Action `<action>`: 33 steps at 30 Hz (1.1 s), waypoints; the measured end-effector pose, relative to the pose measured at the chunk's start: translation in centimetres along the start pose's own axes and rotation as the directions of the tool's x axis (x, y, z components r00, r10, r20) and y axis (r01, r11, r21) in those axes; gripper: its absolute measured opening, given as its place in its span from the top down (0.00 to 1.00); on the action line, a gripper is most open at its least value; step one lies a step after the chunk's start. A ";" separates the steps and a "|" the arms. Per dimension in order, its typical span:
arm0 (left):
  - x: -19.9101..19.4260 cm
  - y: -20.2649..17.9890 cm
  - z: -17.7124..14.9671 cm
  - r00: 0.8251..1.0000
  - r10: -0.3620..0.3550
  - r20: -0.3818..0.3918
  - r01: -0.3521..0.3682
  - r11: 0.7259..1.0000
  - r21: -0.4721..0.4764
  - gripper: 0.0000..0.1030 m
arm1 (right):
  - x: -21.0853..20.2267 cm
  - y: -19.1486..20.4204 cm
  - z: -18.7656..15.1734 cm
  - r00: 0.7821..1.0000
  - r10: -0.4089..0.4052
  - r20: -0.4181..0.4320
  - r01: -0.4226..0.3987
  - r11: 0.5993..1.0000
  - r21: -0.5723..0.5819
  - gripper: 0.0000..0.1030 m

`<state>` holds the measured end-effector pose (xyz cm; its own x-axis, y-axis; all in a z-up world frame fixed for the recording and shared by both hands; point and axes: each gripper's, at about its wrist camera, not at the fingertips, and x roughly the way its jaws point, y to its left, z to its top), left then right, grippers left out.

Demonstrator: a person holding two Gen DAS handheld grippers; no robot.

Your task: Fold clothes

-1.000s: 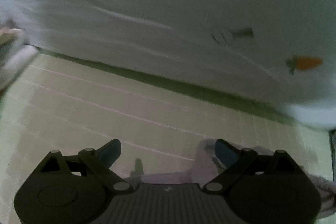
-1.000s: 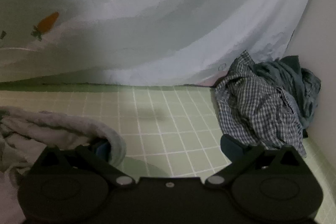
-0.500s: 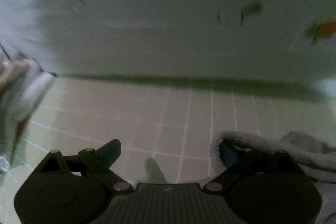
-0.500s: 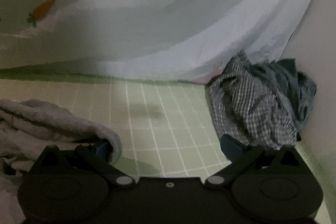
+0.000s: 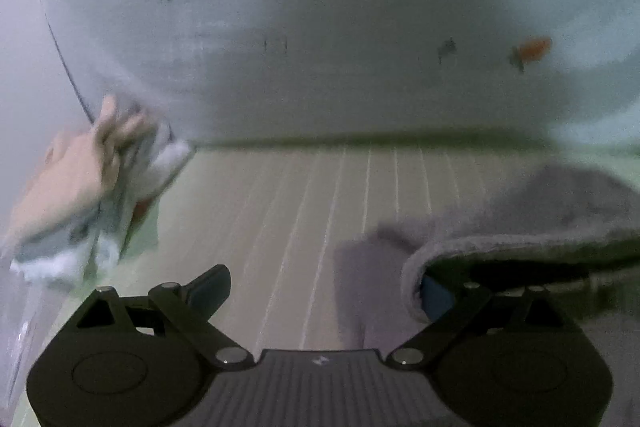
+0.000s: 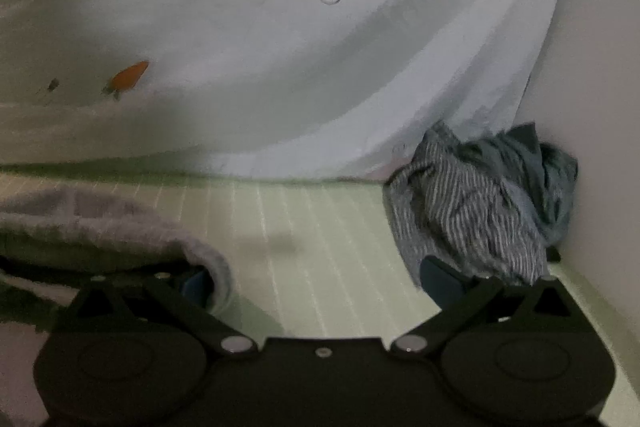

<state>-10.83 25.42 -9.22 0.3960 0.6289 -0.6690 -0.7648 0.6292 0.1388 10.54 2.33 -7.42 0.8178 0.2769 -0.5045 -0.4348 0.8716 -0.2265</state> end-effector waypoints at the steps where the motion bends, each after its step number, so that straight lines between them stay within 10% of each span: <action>1: -0.2 0.1 -1.0 1.000 -0.011 -0.026 0.011 1.000 0.009 0.06 | -0.4 0.1 -0.7 1.000 0.006 -0.016 -0.006 1.000 -0.003 0.00; 7: -1.5 -0.2 -1.6 0.994 -0.102 -0.045 0.103 0.994 0.030 0.07 | -0.5 0.7 -3.8 0.977 0.102 -0.188 -0.102 0.995 0.008 0.00; 13: -2.3 1.3 0.3 0.952 -0.306 0.007 0.304 0.946 -0.113 0.04 | -2.6 1.6 -2.2 0.974 0.200 -0.107 -0.200 0.980 0.008 0.00; 18: 0.2 0.6 0.4 0.985 -0.161 -0.060 0.155 0.983 -0.104 0.04 | -1.6 2.0 -1.2 0.969 0.232 -0.086 -0.229 0.972 0.049 0.00; 26: 1.0 1.5 -0.5 0.981 -0.143 -0.133 0.125 0.983 -0.134 0.04 | 3.2 3.2 -3.3 0.937 0.197 -0.288 -0.185 0.980 0.069 0.00; 33: 1.2 2.3 -1.3 0.973 -0.139 -0.184 0.111 0.981 -0.156 0.04 | 0.6 1.0 -2.0 0.966 0.201 -0.165 -0.178 0.973 0.143 0.00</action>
